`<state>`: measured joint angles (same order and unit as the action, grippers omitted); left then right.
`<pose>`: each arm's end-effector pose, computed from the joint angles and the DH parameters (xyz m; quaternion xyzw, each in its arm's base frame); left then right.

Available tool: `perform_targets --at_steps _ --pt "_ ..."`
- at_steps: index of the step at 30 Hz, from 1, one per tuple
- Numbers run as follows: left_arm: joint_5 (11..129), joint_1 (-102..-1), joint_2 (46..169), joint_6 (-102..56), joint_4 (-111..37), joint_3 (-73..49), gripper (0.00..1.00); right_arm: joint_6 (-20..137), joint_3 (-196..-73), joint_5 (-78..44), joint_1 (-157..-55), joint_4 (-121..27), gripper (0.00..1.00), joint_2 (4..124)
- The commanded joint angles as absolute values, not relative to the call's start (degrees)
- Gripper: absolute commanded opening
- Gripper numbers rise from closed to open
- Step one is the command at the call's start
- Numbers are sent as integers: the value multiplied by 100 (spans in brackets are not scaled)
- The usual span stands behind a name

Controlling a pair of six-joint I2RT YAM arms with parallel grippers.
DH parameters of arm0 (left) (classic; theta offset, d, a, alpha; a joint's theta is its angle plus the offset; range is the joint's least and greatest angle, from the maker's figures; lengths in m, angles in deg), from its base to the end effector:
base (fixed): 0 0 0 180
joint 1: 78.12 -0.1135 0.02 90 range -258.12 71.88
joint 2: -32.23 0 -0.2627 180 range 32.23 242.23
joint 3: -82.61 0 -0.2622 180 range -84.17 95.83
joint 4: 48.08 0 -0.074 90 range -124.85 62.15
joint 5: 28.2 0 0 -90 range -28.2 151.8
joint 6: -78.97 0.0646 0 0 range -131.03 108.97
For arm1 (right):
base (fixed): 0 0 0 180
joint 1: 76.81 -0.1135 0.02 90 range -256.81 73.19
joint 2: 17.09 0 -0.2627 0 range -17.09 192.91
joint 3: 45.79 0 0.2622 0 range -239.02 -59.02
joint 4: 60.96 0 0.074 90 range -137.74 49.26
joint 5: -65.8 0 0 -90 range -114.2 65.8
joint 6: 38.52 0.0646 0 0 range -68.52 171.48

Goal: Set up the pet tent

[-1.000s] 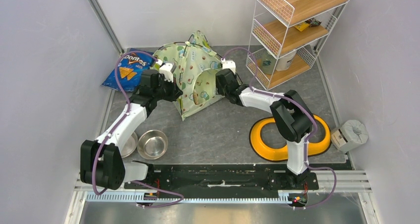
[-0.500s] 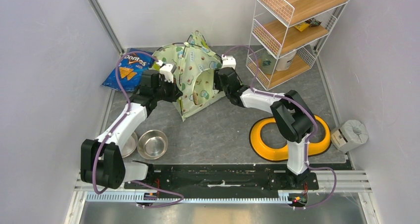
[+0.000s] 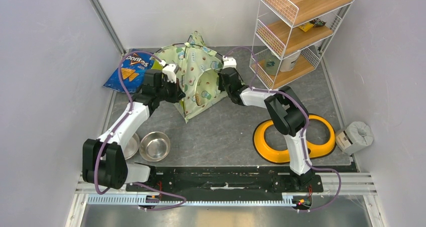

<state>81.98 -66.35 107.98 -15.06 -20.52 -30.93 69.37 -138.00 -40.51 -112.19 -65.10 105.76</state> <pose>0.3105 -0.0875 0.2450 0.1376 0.8732 -0.2157 0.4147 0.4262 0.2804 0.1399 -0.0542 0.8433 0.1257 0.5197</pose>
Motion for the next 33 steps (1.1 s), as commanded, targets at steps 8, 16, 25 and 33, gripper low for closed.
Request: perform_targets --at_steps 8,16,25,33 --pt "8202 -6617 10919 -1643 -1589 -2741 2 4953 -13292 -5300 -11520 -7622 0 9910" --pt "8199 -6617 10941 -1667 -1512 -2713 2 2443 -13202 -7294 -11832 -9897 0 10605" --pt "8228 -6617 10944 -1696 -1570 -2721 2 4282 -13159 -6630 -11838 -7792 56 9838" --pt "8130 -6617 10880 -1759 -1689 -2803 2 6284 -12986 -5259 -11745 -4906 85 8047"
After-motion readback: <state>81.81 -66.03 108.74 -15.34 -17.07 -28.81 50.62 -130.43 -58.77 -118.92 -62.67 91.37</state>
